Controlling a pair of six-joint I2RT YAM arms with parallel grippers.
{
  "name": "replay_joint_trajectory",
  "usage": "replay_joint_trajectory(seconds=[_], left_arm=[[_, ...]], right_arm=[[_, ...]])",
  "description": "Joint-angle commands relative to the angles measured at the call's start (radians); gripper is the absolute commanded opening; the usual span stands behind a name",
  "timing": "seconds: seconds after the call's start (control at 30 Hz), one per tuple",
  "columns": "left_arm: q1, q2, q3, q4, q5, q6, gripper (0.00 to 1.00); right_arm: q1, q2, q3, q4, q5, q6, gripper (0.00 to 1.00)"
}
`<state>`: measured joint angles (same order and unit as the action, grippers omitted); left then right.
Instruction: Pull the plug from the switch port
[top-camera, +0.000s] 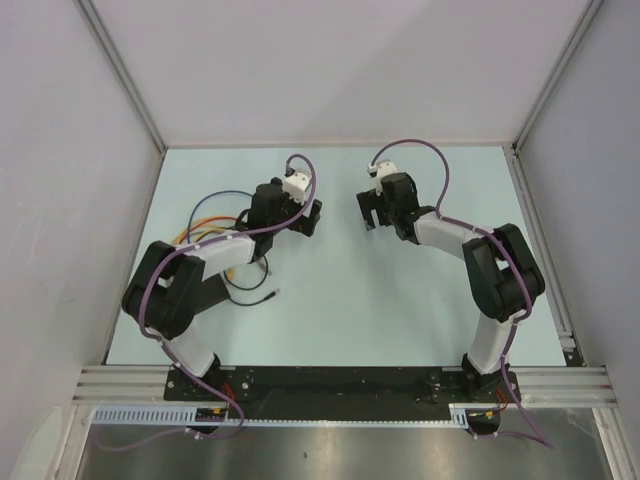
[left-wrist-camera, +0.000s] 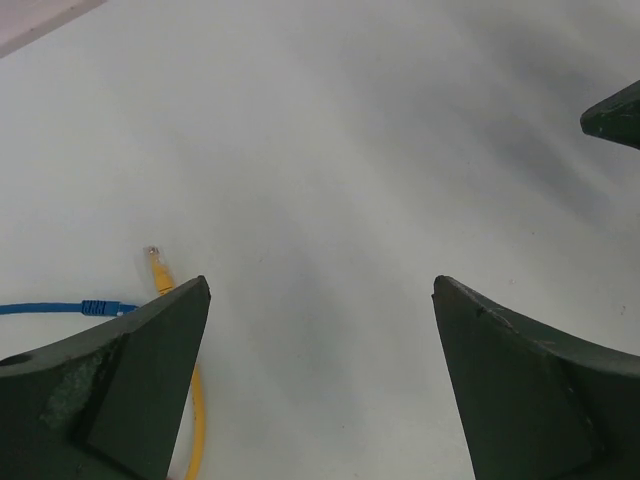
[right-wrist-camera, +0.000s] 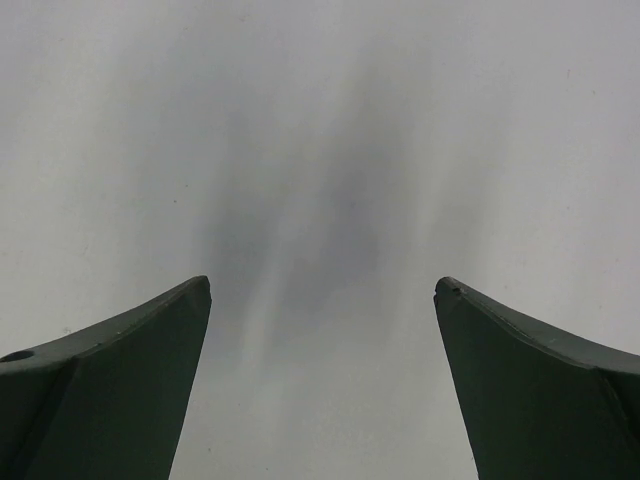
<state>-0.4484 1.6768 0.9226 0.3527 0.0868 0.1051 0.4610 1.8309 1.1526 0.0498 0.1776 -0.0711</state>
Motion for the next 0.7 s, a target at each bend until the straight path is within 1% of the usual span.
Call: replay_joint_trajectory(seconds=[0.0, 0.1, 0.2, 0.23, 0.27, 0.33, 0.4, 0.43, 0.47, 0.5, 0.53, 0.57, 0.6, 0.63, 0.67], left_arm=[[0.004, 0.003, 0.036, 0.032, 0.031, 0.011, 1.00], [0.004, -0.006, 0.032, 0.034, 0.041, 0.016, 1.00], [0.004, -0.017, 0.042, 0.022, 0.083, 0.039, 1.00], [0.004, -0.029, 0.057, 0.017, 0.097, 0.045, 1.00], [0.004, -0.035, 0.067, 0.006, 0.117, 0.051, 0.99], [0.005, -0.049, 0.109, -0.011, 0.119, 0.074, 1.00], [0.007, -0.057, 0.160, -0.070, 0.071, 0.087, 1.00], [0.010, -0.058, 0.229, -0.102, 0.047, 0.085, 1.00], [0.016, -0.052, 0.267, -0.182, 0.027, 0.084, 1.00], [0.037, -0.049, 0.307, -0.226, 0.012, 0.074, 0.99], [0.056, -0.048, 0.384, -0.274, 0.016, 0.062, 1.00], [0.100, -0.042, 0.415, -0.344, 0.022, 0.047, 1.00], [0.128, -0.042, 0.441, -0.397, 0.054, -0.006, 1.00], [0.157, -0.045, 0.471, -0.423, 0.071, -0.039, 1.00], [0.213, -0.055, 0.476, -0.458, 0.083, -0.097, 1.00]], right_arm=[[0.002, 0.001, 0.048, 0.016, -0.078, -0.024, 1.00], [0.002, 0.008, 0.064, -0.008, -0.098, -0.044, 1.00], [-0.004, 0.019, 0.090, -0.044, -0.113, -0.081, 1.00], [-0.004, 0.024, 0.097, -0.044, -0.116, -0.079, 1.00], [-0.007, 0.025, 0.119, -0.082, -0.116, -0.072, 1.00], [-0.018, 0.027, 0.146, -0.105, -0.145, -0.052, 1.00], [-0.022, 0.030, 0.188, -0.134, -0.165, -0.036, 1.00], [-0.025, 0.031, 0.202, -0.143, -0.202, -0.033, 1.00], [-0.030, 0.036, 0.217, -0.166, -0.216, -0.033, 0.99], [-0.030, 0.041, 0.257, -0.180, -0.251, -0.038, 0.99], [-0.033, 0.045, 0.278, -0.198, -0.266, -0.042, 0.98], [-0.035, 0.062, 0.307, -0.237, -0.277, -0.047, 0.98], [-0.035, 0.070, 0.356, -0.257, -0.300, -0.050, 0.98], [-0.039, 0.080, 0.386, -0.274, -0.315, -0.052, 0.98], [-0.042, 0.093, 0.413, -0.313, -0.329, -0.052, 0.98]])
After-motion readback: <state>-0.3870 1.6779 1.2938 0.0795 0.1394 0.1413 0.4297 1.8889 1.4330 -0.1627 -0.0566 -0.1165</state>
